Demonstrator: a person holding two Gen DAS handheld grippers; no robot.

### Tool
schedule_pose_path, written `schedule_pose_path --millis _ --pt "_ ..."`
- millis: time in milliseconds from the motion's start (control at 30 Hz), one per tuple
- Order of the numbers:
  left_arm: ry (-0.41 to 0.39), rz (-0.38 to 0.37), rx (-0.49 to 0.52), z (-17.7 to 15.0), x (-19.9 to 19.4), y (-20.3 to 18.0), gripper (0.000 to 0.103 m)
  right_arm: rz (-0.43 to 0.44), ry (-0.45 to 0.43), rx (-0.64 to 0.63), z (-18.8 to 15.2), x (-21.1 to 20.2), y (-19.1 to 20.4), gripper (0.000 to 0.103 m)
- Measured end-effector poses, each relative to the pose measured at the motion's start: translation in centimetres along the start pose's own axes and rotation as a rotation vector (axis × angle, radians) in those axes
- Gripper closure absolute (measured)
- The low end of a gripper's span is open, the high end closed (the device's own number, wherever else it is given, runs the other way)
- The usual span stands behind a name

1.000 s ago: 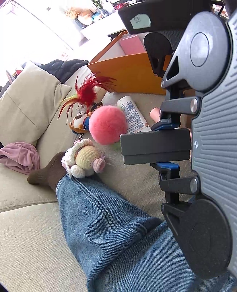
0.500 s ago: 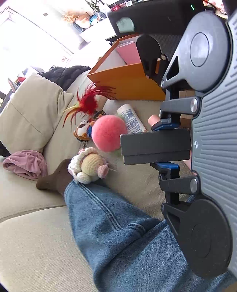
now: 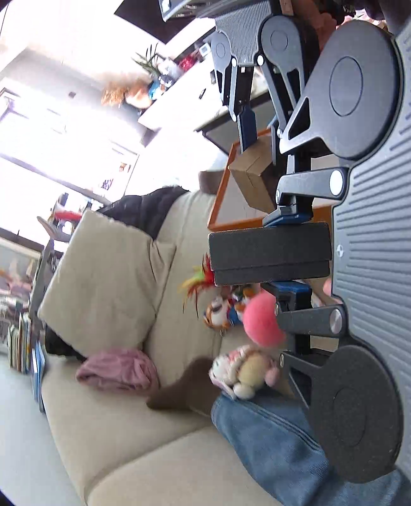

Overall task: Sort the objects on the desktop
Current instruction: 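Lower the black box and wooden block into the shoebox with both tools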

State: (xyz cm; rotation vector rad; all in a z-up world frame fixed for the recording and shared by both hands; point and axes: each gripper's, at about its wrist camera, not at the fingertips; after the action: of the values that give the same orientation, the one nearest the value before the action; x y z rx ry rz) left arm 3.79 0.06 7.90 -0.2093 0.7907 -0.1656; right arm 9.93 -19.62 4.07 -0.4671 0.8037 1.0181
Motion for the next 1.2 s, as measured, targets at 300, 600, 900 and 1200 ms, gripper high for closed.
schedule_pose_path --millis 300,600,900,1200 --pt "0.191 -0.135 0.198 1.7 10.1 -9.9 0.064 -0.110 0.104 0.340 -6.4 1.2 -8.3 0.052" --pt "0.379 -0.060 0.216 1.6 21.0 -12.7 0.064 -0.112 0.141 0.485 -10.7 5.1 -13.3 0.054" --pt "0.429 0.015 0.270 1.2 27.3 -15.1 0.064 -0.114 0.124 0.442 -11.1 8.0 -13.8 0.054" --pt "0.458 -0.003 0.184 1.2 30.2 -15.2 0.061 -0.150 0.170 0.345 -10.9 8.7 -12.7 0.053"
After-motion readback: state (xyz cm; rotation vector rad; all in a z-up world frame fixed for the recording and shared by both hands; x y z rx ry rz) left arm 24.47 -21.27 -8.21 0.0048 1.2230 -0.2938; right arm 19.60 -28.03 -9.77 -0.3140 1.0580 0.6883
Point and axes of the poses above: each gripper's, at about its wrist camera, not at the fingertips, and x roughly the way its jaws point, y to its left, z to its top, and after that the axes turned 5 degrees about z, right-handed
